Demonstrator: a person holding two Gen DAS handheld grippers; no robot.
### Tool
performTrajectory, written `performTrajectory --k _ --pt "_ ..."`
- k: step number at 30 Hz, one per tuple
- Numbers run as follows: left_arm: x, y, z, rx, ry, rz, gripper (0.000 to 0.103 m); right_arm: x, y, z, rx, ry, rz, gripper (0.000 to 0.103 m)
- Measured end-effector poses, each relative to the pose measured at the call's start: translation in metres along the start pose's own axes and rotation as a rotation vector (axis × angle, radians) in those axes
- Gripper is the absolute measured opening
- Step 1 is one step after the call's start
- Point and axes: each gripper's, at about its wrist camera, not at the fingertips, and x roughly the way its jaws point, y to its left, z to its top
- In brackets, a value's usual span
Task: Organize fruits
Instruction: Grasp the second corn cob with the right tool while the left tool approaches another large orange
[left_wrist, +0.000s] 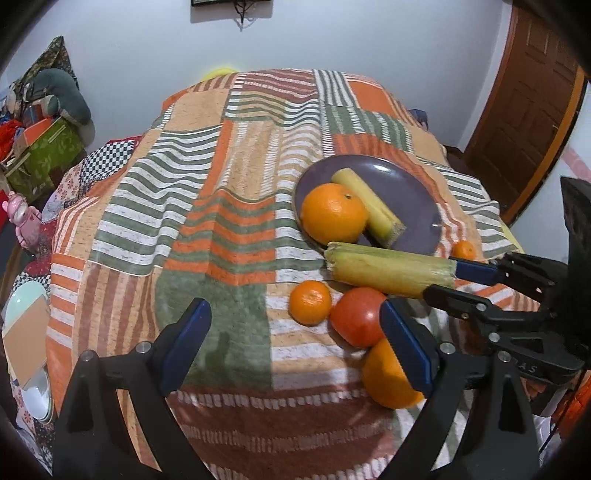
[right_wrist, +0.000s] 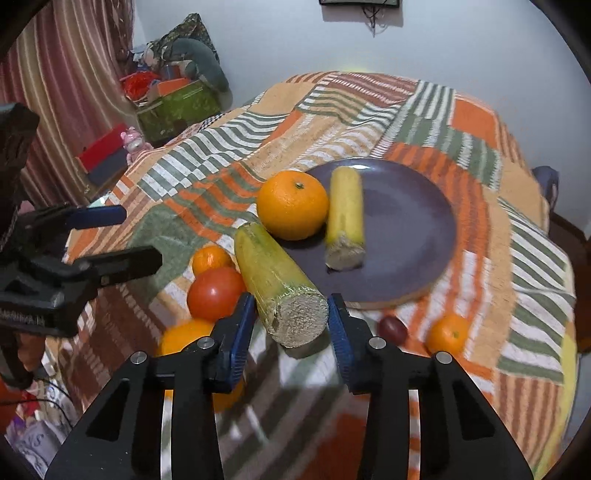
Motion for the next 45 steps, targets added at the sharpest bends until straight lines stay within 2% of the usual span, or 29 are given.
performTrajectory --k 8,12,14,19,24,30,37,38,42,45 --pt "-0.006 -0.027 -0.017 0.037 0.035 -0.045 0.093 -0.040 -0.002 -0.038 0.013 0.010 -0.084 0.031" --pt "0.000 -0.039 -0.028 0.051 0.072 -0.055 0.093 -0.046 0.003 -0.045 0.015 0.012 -0.055 0.030" --pt "0.003 -0.046 -0.034 0.067 0.085 -0.058 0.093 -0.044 0.007 -0.046 0.010 0.020 -0.031 0.021" --pt "0.014 -0.056 -0.038 0.088 0.107 -0.050 0.093 -0.033 0.014 -0.050 0.013 0.055 0.001 0.021" --pt "0.028 -0.057 -0.035 0.071 0.128 -0.061 0.093 -0.037 0.004 -0.046 0.060 0.041 -0.005 0.021" --pt "0.039 -0.060 -0.037 0.061 0.138 -0.084 0.090 -0.032 -0.015 -0.031 0.131 0.028 -0.028 0.029" --pt "0.040 -0.061 -0.038 0.060 0.139 -0.169 0.066 -0.006 -0.018 -0.013 0.159 0.059 -0.027 0.040" --pt "0.040 -0.061 -0.038 0.063 0.136 -0.167 0.066 -0.002 -0.017 -0.012 0.160 0.071 -0.023 0.044" --pt "0.039 -0.058 -0.038 0.053 0.134 -0.181 0.066 0.014 -0.016 -0.009 0.156 0.124 -0.012 0.044" --pt "0.036 -0.054 -0.039 0.044 0.129 -0.178 0.065 0.022 -0.017 -0.008 0.158 0.149 -0.009 0.050"
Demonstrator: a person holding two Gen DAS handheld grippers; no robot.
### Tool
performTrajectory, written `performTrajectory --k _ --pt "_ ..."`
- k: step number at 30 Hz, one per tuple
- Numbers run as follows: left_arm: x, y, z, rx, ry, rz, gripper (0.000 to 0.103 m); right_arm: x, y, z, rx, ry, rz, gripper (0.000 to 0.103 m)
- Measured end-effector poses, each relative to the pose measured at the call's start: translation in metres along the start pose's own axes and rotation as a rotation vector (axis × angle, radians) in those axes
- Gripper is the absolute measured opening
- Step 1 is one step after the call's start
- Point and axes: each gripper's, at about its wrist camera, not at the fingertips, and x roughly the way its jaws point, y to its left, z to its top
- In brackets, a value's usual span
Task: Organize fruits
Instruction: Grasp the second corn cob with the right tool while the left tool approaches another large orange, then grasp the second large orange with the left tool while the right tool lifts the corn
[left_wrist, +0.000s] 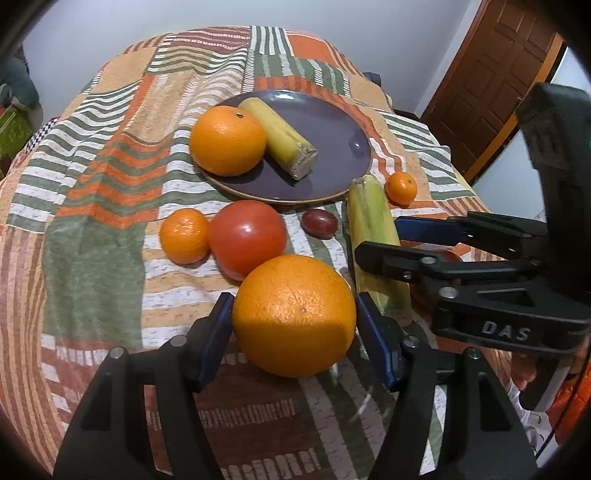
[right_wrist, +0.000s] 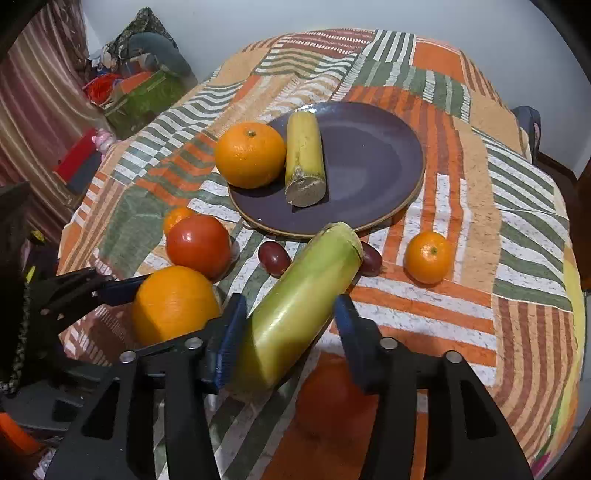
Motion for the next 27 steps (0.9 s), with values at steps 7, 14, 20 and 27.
performTrajectory --k 7,14,20,27 --pt "-0.009 0.015 -0.004 -0.018 -0.022 0.035 0.065 0.013 -0.001 0.003 0.020 0.045 0.008 0.059" --pt "-0.020 0.028 -0.009 -0.048 -0.041 0.059 0.065 -0.002 0.000 -0.002 0.036 0.009 0.011 0.043" --pt "-0.034 0.036 -0.014 -0.063 -0.059 0.076 0.065 -0.020 0.021 -0.017 -0.042 0.000 -0.001 0.040" --pt "-0.052 0.035 -0.026 -0.052 -0.075 0.079 0.065 -0.021 0.044 -0.039 -0.109 0.038 0.023 0.037"
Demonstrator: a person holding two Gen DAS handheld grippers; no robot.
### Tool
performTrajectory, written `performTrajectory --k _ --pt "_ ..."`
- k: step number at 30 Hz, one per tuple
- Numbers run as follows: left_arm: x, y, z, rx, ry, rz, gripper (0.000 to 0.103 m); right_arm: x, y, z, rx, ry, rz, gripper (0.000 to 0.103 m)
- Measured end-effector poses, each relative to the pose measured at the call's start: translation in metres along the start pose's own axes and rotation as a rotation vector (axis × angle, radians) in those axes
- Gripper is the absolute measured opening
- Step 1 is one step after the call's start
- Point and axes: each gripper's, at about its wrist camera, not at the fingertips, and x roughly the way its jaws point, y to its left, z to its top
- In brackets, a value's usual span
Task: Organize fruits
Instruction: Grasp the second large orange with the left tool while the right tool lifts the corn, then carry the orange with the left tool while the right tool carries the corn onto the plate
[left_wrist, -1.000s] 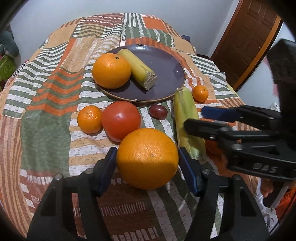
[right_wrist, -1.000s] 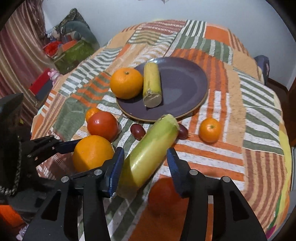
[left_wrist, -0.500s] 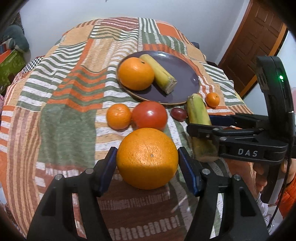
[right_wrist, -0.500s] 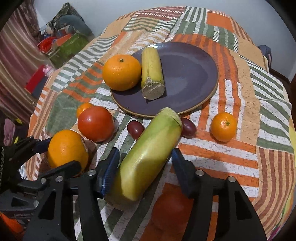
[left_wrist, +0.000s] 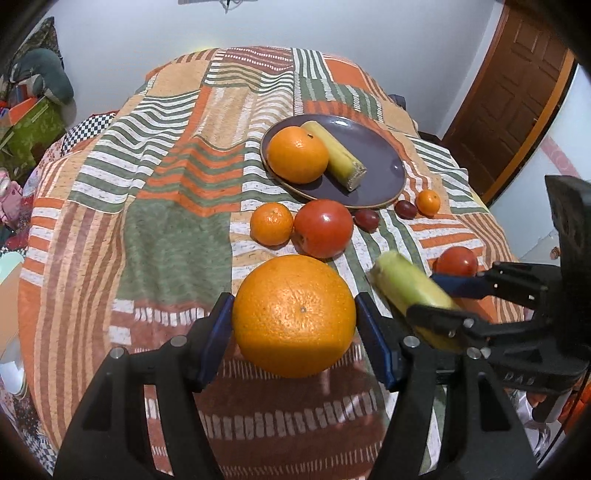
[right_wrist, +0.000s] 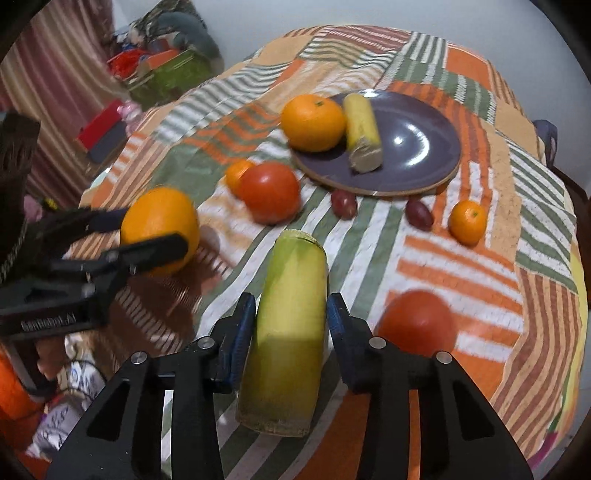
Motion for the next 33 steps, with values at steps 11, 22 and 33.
performTrajectory --k 11,22,33 --pt "-0.005 -0.007 -0.007 0.010 0.009 0.006 0.065 0.014 0.003 -0.009 0.009 0.006 -0.001 0.039" --pt "-0.011 -0.011 0.010 0.021 -0.023 0.007 0.065 -0.013 -0.003 0.005 0.004 -0.078 -0.006 0.036" --pt "-0.013 -0.018 0.049 0.050 -0.077 0.015 0.065 -0.042 -0.039 0.041 0.063 -0.210 -0.049 0.036"
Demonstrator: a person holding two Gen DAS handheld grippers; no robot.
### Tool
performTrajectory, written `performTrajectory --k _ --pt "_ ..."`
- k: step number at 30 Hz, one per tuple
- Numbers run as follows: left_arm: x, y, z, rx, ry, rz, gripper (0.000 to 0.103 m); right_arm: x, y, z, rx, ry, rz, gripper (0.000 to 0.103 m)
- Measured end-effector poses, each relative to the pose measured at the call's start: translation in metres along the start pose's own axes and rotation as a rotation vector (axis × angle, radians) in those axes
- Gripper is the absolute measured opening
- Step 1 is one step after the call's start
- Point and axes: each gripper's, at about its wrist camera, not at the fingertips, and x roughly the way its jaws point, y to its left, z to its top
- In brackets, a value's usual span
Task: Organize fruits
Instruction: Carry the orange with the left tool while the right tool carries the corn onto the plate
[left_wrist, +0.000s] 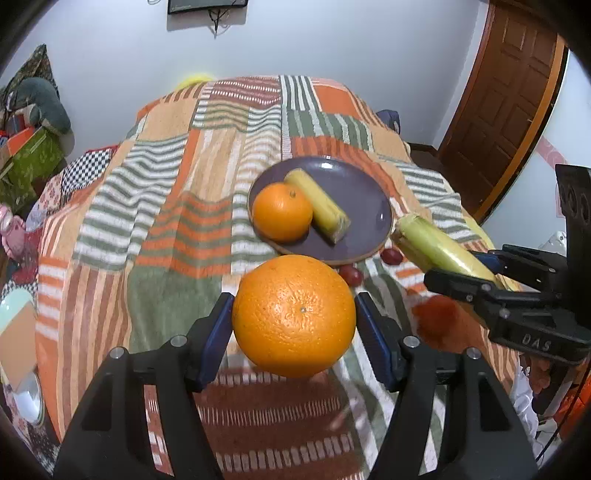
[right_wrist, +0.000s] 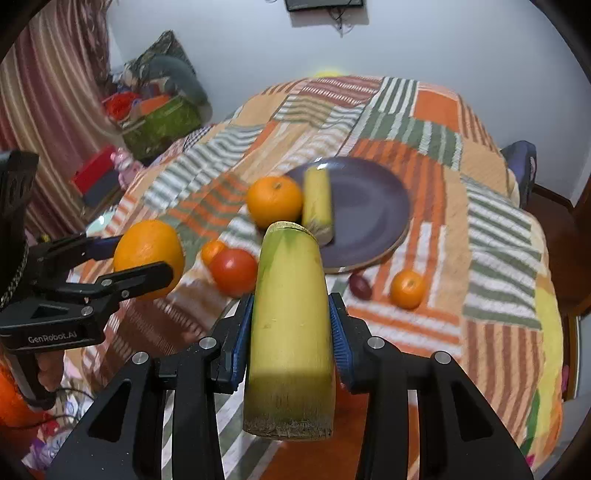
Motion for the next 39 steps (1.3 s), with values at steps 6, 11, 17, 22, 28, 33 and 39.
performTrajectory --k 6,11,17,22,28,33,39 --pt "0.007 -0.006 0.027 0.024 -0.030 0.000 0.065 0.002 -0.020 0.019 0.023 -0.043 -0.024 0.036" --pt "0.018 -0.009 0.052 0.038 -0.049 0.013 0.065 0.008 -0.032 0.034 0.036 -0.065 -0.041 0.036" --pt "0.036 -0.008 0.081 0.064 -0.071 0.036 0.065 0.020 -0.042 0.052 0.034 -0.080 -0.058 0.036" --pt "0.058 0.003 0.104 0.043 -0.073 0.067 0.065 0.039 -0.046 0.067 0.026 -0.078 -0.061 0.036" --pt "0.089 0.018 0.122 0.035 -0.055 0.111 0.065 0.066 -0.048 0.078 0.031 -0.048 -0.052 0.036" --pt "0.113 0.026 0.130 0.030 -0.030 0.125 0.065 0.085 -0.046 0.083 0.008 -0.016 -0.063 0.036" --pt "0.141 0.027 0.136 0.048 0.005 0.141 0.065 0.105 -0.046 0.089 -0.010 0.015 -0.077 0.036"
